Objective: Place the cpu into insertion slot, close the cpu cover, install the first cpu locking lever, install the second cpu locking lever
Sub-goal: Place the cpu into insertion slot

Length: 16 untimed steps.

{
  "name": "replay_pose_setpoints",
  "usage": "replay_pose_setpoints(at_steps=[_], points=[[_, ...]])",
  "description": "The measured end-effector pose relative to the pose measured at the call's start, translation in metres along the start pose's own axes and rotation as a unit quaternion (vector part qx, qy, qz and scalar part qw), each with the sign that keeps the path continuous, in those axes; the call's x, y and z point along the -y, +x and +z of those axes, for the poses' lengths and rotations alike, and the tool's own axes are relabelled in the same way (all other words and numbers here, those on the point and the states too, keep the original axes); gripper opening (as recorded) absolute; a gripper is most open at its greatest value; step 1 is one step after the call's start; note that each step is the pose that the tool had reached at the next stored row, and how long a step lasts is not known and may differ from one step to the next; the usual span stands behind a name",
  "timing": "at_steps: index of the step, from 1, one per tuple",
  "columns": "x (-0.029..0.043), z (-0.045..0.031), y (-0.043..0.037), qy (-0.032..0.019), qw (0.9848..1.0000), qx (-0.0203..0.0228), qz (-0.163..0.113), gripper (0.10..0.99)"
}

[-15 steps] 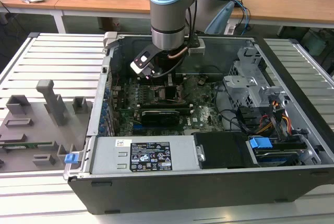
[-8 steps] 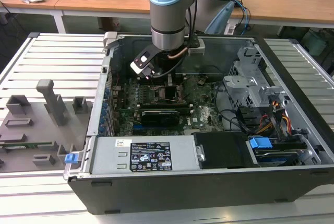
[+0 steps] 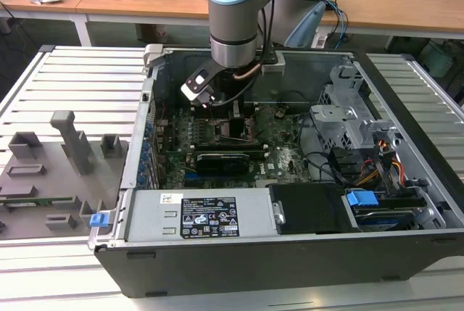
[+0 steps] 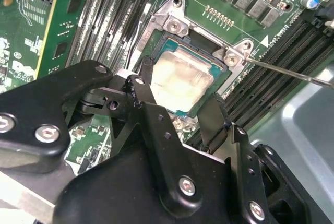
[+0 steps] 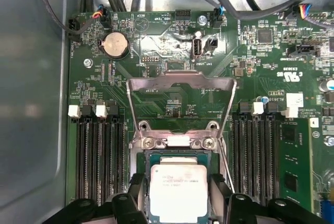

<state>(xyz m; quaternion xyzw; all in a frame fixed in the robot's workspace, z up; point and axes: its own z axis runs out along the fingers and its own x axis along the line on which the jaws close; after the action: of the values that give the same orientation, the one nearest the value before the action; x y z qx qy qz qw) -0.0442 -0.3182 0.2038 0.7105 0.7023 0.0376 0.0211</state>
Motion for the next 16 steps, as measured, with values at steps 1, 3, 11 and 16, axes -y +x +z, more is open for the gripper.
replay_pose_setpoints(at_steps=[1, 3, 11, 16], points=[[-0.0001, -0.0017, 0.0000, 0.0002, 1.0000, 0.0000, 0.000, 0.612], [-0.0004, -0.0049, 0.0001, 0.0004, 1.0000, 0.0000, 0.000, 0.612], [-0.0044, -0.0122, 0.0003, 0.0092, 1.0000, 0.0003, 0.000, 0.169], [-0.0050, -0.0180, 0.0005, 0.0110, 0.9999, 0.0008, 0.000, 0.106]])
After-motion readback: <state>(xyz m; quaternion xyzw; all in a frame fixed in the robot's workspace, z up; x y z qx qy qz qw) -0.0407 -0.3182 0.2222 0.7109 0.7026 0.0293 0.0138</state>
